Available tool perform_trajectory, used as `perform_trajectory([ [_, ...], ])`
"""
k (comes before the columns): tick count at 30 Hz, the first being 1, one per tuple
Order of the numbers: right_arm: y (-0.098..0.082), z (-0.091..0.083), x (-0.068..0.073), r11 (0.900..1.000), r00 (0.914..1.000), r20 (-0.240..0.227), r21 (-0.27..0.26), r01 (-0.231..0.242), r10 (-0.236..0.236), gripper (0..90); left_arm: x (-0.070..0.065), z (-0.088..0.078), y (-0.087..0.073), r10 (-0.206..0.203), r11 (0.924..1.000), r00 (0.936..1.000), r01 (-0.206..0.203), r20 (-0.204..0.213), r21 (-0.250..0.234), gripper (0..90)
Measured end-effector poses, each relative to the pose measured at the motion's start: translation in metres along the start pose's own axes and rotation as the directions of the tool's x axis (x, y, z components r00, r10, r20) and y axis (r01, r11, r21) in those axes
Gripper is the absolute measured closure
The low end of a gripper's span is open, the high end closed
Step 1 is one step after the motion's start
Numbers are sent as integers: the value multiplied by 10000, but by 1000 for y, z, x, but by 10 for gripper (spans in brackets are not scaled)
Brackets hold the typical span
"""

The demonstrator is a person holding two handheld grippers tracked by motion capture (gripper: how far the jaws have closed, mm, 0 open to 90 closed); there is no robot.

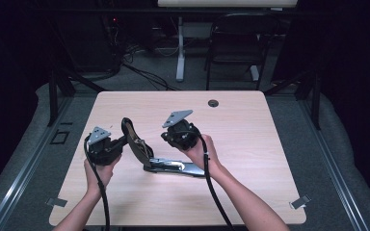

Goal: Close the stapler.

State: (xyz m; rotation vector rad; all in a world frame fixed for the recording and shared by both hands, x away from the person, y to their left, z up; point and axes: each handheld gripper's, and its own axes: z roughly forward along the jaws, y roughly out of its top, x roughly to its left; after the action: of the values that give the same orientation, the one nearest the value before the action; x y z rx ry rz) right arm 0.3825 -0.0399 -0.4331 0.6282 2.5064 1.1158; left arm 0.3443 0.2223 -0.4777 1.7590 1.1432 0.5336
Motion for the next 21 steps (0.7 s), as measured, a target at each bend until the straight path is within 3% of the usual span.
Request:
perform_trajectory([
  [4, 6, 1, 2, 10000, 10000, -49, -11, 37, -37, 893, -3, 1, 0, 243, 9997, 9997, -243, -101, 49, 900],
  [10, 17, 2, 6, 9997, 9998, -154, -240, 89, -93, 892, -13, 11, 2, 532, 9986, 9985, -533, 123, 60, 900],
  [17, 25, -6, 9, 9979, 9996, -245, -635, 91, -107, 892, -21, 19, 0, 1023, 9931, 9940, -1043, 397, 530, 900],
  [21, 25, -15, 11, 9964, 9996, -229, -834, 152, -172, 892, -23, 23, -3, 1086, 9907, 9927, -1124, 527, 765, 900],
])
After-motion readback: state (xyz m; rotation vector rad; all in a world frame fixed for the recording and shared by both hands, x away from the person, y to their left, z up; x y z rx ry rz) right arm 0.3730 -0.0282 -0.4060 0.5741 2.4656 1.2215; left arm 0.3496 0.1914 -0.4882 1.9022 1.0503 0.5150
